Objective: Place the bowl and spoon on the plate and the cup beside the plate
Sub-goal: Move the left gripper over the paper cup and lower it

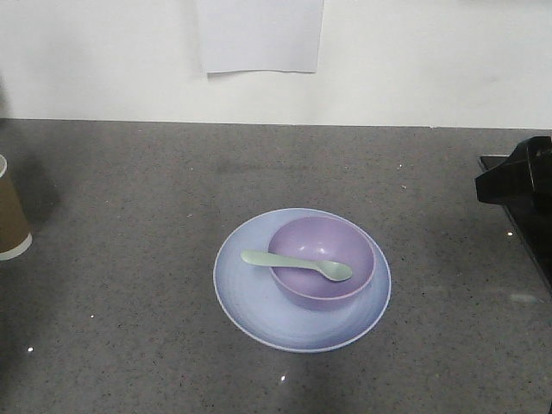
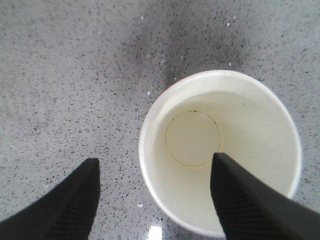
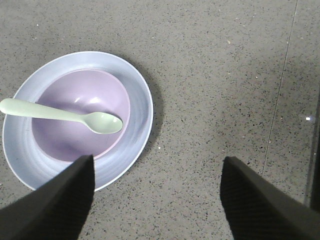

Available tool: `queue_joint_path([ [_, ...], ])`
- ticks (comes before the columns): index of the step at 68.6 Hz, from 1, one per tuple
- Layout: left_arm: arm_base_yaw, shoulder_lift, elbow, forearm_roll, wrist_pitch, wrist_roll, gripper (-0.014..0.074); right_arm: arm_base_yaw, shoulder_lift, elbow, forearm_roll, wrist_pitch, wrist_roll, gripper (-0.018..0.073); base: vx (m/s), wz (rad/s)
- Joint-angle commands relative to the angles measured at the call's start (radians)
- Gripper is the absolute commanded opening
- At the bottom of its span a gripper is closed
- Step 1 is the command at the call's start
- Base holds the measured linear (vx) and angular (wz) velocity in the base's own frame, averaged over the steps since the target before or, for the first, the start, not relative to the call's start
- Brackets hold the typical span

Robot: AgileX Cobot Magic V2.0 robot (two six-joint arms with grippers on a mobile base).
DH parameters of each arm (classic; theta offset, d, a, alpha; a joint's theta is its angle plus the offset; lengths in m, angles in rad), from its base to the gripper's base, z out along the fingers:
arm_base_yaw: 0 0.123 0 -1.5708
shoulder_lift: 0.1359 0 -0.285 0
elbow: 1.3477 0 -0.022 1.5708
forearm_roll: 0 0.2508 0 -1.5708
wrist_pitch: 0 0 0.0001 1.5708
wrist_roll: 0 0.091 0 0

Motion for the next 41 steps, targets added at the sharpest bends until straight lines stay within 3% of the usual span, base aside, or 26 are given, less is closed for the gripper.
queue_joint_path([
  [1, 0.004, -0.010, -0.020, -0.006, -0.042, -0.012, 0.0465, -0.006, -0.018, -0.022, 0.014, -0.055, -0.008, 0.0505, 0.00, 0.00],
  [24, 0.004, 0.054, -0.020, -0.007, -0.056, -0.012, 0.0426, -0.006, -0.018, -0.022, 0.014, -0.055, -0.008, 0.0505, 0.00, 0.00],
  [33, 0.004, 0.053, -0.020, -0.007, -0.064, -0.012, 0.0314, -0.006, -0.018, -0.022, 0.014, -0.055, -0.008, 0.0505, 0.00, 0.00],
  [41, 0.004, 0.053, -0.020, -0.007, -0.065, -0.012, 0.0138, -0.006, -0.018, -0.022, 0.014, -0.055, -0.008, 0.0505, 0.00, 0.00],
])
